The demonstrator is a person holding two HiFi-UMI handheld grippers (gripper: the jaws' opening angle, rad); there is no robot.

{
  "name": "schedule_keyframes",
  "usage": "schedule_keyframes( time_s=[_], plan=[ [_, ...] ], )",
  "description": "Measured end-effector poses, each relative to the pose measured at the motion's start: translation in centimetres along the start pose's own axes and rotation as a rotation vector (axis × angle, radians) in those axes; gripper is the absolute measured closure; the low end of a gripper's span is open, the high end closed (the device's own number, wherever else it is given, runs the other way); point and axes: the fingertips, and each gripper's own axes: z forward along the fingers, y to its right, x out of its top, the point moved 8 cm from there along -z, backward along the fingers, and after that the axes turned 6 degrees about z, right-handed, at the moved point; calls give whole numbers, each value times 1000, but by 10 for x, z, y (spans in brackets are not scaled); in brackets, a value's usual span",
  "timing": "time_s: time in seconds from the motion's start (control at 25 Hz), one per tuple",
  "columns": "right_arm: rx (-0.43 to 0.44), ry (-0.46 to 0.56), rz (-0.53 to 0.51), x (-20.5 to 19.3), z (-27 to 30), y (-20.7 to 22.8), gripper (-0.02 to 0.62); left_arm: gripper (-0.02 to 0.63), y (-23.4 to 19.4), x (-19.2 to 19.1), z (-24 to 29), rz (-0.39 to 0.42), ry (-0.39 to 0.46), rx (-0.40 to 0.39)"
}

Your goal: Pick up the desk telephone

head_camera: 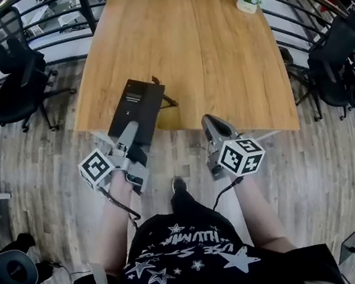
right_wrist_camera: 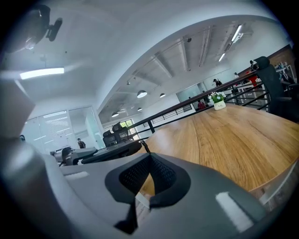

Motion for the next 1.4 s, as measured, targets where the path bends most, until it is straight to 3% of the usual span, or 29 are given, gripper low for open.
schedule_keyframes(
  time_s=[0.44,0.96,1.4],
  plan=[
    [-20,33,-15,-44,-58,-63,595,416,15,-15,-91,2,-24,-42],
    [-18,52,-50,-82,-118,-105,595,416,18,-43,-167,11,-34,-60],
    [-38,67,-42,-81,-128,-110,595,416,25,-42,-173,25,-36,-59]
  ],
)
